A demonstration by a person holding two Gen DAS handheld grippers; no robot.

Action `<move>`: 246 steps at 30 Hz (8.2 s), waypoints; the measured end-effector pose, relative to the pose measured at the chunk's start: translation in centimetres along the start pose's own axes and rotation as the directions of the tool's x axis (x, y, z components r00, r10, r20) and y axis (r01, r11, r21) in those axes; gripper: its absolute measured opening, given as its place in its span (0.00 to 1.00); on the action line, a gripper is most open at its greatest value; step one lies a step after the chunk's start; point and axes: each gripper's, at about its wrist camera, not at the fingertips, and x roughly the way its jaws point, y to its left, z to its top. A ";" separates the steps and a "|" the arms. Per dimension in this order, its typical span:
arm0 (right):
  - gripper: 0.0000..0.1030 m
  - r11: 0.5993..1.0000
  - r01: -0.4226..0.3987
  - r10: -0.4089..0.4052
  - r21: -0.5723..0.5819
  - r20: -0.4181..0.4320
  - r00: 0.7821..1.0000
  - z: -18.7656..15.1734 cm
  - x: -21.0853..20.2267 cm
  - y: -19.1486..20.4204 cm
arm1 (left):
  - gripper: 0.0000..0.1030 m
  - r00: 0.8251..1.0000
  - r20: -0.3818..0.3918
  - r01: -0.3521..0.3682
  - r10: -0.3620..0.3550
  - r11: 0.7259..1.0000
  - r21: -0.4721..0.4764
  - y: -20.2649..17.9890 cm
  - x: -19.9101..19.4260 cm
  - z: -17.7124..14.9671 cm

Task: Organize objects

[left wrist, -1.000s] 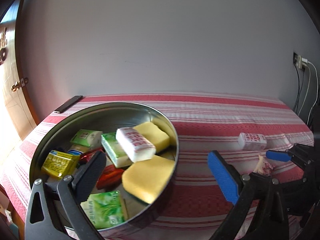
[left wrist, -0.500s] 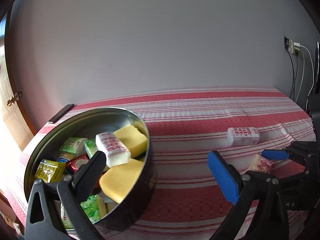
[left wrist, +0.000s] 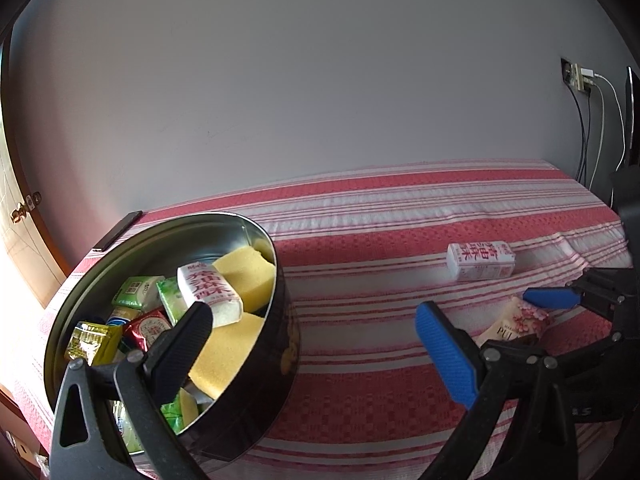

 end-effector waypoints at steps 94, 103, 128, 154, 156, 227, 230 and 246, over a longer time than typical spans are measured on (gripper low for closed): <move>0.55 0.909 0.258 -0.348 0.327 0.253 0.903 1.5 -4.6 -3.9 | 0.69 0.982 -0.045 0.185 -0.184 0.983 0.004 -4.1 3.7 2.4; 0.55 0.906 0.252 -0.356 0.341 0.287 0.889 1.6 -5.1 -2.3 | 0.69 0.988 0.033 0.151 -0.149 0.988 -0.038 -2.4 2.1 2.0; 0.55 0.939 0.198 -0.304 0.283 0.407 0.861 1.8 -7.3 2.1 | 0.69 0.982 0.151 0.127 -0.113 0.988 -0.087 1.0 -2.8 0.9; 0.55 0.990 0.119 -0.142 0.078 0.498 0.855 8.2 -8.7 10.7 | 0.69 0.986 0.158 -0.028 0.059 0.980 -0.197 10.5 -6.3 0.6; 0.55 0.992 0.113 -0.130 0.064 0.500 0.856 8.6 -8.7 11.2 | 0.69 0.986 0.151 -0.042 0.073 0.978 -0.203 11.0 -6.3 0.5; 0.68 0.997 0.048 -0.027 -0.065 0.294 0.955 13.5 2.5 20.8 | 0.99 0.997 0.000 -0.073 0.074 0.978 -0.196 15.4 -1.7 -2.4; 0.68 0.999 0.045 -0.037 -0.018 0.316 0.948 12.9 1.3 19.7 | 1.00 0.996 0.009 -0.088 0.092 0.975 -0.206 15.8 -2.4 -2.5; 0.69 0.999 -0.008 0.021 -0.038 0.352 0.936 10.5 -2.7 21.0 | 1.00 0.981 0.055 -0.166 0.186 0.951 -0.262 18.7 -6.9 -2.4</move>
